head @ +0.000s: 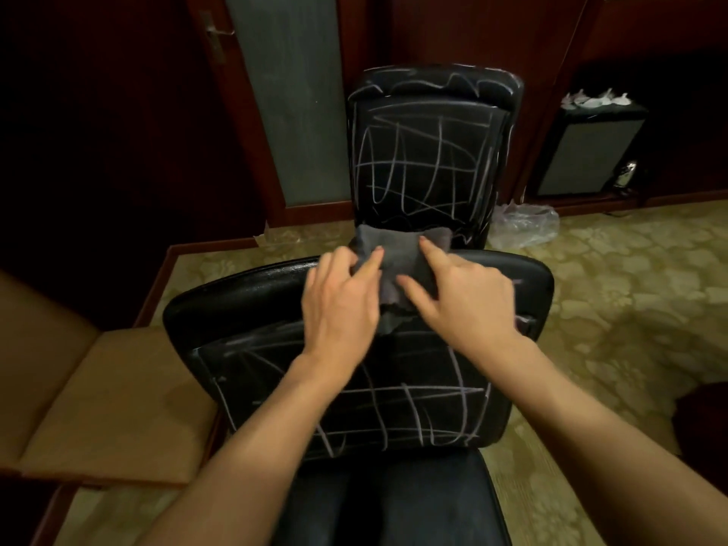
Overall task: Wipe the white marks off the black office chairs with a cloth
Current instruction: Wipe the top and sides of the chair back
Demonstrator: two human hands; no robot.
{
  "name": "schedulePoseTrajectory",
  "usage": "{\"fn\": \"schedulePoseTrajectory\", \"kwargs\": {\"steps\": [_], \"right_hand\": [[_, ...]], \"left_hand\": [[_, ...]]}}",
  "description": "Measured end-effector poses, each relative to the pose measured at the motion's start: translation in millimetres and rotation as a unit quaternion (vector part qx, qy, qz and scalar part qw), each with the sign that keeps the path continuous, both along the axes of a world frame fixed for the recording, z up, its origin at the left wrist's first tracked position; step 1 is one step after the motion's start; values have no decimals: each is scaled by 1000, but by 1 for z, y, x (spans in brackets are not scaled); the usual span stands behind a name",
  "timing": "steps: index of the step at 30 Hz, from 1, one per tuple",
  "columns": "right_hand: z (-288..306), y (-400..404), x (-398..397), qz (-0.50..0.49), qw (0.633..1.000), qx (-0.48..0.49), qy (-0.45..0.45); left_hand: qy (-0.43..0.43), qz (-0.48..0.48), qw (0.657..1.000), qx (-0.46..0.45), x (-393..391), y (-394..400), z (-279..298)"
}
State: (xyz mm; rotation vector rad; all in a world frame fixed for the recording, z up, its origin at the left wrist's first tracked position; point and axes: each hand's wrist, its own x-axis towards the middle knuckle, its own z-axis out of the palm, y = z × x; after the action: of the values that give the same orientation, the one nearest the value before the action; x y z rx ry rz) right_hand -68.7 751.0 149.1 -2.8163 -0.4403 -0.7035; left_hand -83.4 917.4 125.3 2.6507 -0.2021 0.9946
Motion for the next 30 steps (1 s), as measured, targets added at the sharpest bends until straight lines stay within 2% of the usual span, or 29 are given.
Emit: {"fn": "schedulePoseTrajectory", "kwargs": {"steps": [4, 8, 15, 19, 22, 26, 30], "right_hand": [[-6, 58, 10, 59, 998, -11, -3], [-13, 69, 6, 74, 997, -1, -21], [-32, -44, 9, 32, 997, 36, -61], [-40, -129, 6, -65, 997, 47, -11], [-47, -175, -1, -144, 984, 74, 70], [-50, -180, -14, -132, 978, 138, 82], [-47, -145, -11, -64, 977, 196, 51]], "left_hand": [[12, 43, 999, -4, -14, 49, -1], [28, 70, 997, 1, -19, 49, -1], [11, 14, 999, 33, 4, -61, -8], [14, -46, 994, 100, 28, -147, -12], [47, -92, 979, 177, 31, -201, -10], [61, -89, 974, 200, 25, -202, -7], [24, -74, 987, 142, 18, -159, 0]]}}
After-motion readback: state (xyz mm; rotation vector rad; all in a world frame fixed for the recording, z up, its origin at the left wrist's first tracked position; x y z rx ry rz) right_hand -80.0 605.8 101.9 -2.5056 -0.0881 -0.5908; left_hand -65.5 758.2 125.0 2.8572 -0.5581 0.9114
